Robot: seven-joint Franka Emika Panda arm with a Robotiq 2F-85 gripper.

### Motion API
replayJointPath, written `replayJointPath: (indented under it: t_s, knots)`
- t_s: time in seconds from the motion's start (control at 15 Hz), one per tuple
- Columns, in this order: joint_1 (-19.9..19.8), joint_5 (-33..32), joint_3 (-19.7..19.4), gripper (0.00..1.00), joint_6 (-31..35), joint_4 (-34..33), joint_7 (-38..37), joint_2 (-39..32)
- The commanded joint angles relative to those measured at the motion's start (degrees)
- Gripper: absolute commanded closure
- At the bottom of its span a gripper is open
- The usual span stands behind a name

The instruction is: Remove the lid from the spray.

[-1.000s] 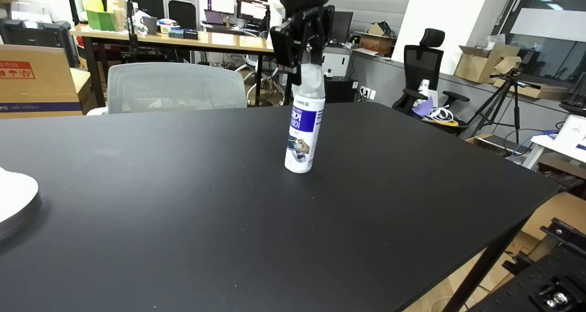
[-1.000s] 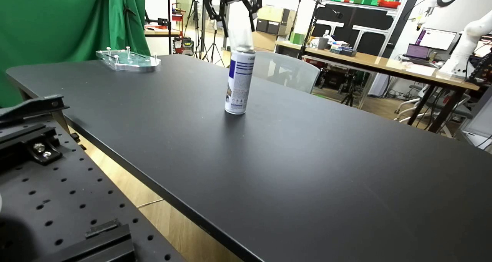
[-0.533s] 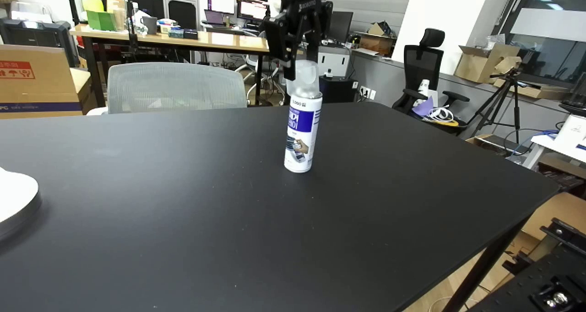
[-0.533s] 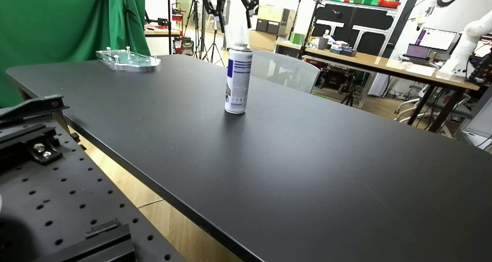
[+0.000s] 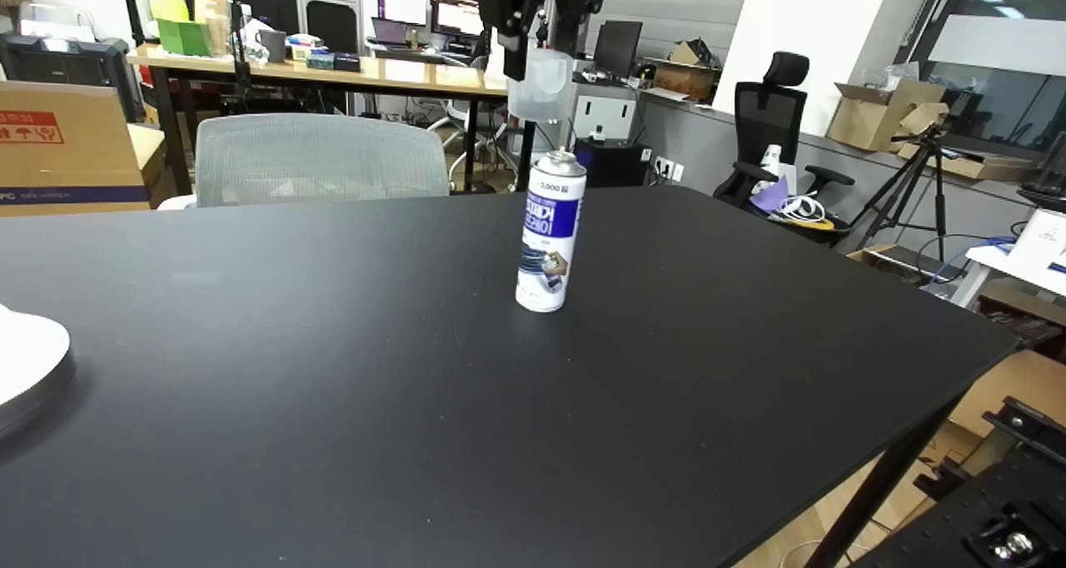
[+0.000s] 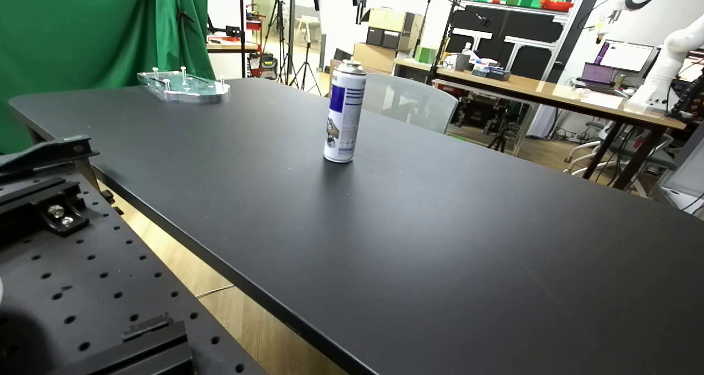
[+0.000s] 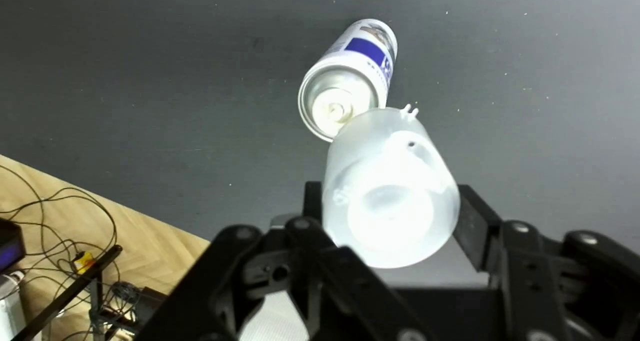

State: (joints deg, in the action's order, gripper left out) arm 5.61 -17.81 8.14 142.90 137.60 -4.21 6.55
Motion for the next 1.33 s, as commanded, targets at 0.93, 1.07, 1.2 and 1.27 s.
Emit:
replayJointPath:
  t_s: [0.93, 1.07, 1.2, 1.27]
  knots:
    - [-8.71, 6.49, -11.52, 0.60, 6.45, 6.80, 9.72, 4.04]
    - [-7.76, 12.19, -14.28, 0.60, 7.63, 5.90, 19.76, 1.51]
    - [-7.57, 18.86, -16.16, 0.60, 6.37, 4.79, 27.51, -0.70]
    - [-8.59, 14.97, -14.14, 0.35, 7.08, 6.76, 22.40, 1.48]
